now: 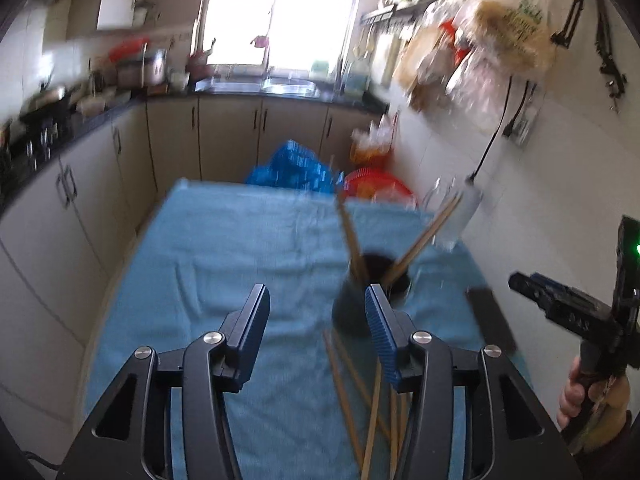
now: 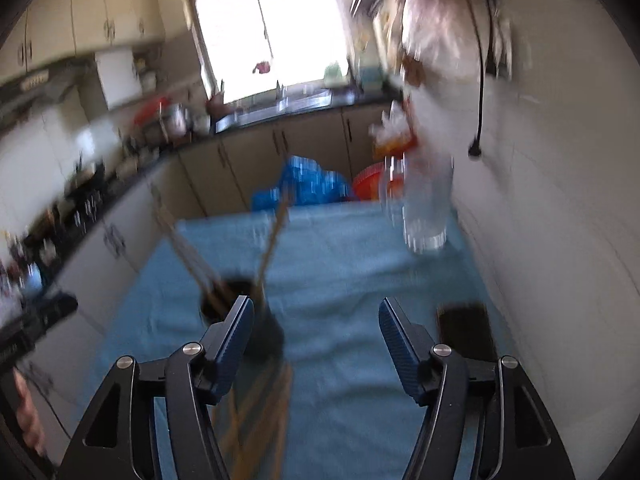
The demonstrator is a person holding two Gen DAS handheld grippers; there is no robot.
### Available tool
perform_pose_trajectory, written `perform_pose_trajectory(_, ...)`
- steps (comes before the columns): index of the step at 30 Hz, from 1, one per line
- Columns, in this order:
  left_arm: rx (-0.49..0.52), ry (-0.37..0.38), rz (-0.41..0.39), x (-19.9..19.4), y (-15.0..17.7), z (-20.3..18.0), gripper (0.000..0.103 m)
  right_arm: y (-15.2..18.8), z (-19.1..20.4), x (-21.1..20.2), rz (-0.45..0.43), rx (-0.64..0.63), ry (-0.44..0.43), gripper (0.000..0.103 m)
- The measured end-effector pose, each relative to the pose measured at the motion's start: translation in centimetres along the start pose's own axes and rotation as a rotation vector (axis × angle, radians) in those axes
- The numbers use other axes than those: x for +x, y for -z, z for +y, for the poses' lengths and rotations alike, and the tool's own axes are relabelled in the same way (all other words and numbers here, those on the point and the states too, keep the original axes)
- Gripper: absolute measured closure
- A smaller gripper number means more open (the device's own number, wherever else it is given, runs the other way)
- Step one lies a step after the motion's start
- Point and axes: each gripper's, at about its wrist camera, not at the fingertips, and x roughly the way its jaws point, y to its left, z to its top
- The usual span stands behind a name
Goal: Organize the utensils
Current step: 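Open both grippers to release the chopsticks into the holder, then close the left gripper on a chopstick while the right gripper grasps another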
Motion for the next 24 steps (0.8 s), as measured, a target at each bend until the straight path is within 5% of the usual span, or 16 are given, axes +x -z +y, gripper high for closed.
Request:
perform_pose_trajectory(7, 0.01, 0.011, 0.214, 5.6, 7.5, 0.3, 0.06, 9.0, 0.3, 3.4, 0.213, -0.062, -0.054, 0.034)
perform_pose_trajectory(10, 0.029, 0.018, 0.299, 8.5, 9.3, -0.6, 0.065, 11.2, 0.3, 4.6, 0.259, -0.049, -0.092, 0.049)
perform_pose_trajectory(20, 0.097, -0.028, 0.387, 13.7, 10.8, -3.1, 0.067, 14.5, 3.2, 8.2, 0.328, -0.117, -0.097, 0.062)
perform_pose_trajectory(22, 0.119, -0.048, 0.378, 14.0, 10.7, -3.4, 0.076, 14.6, 3.6, 8.7, 0.319, -0.134, -0.069, 0.07)
perform_pose_trajectory(24, 0.114, -0.048, 0.384, 14.2, 10.7, -3.3, 0.094, 14.4, 3.7, 8.9, 0.314, -0.131, -0.051, 0.094)
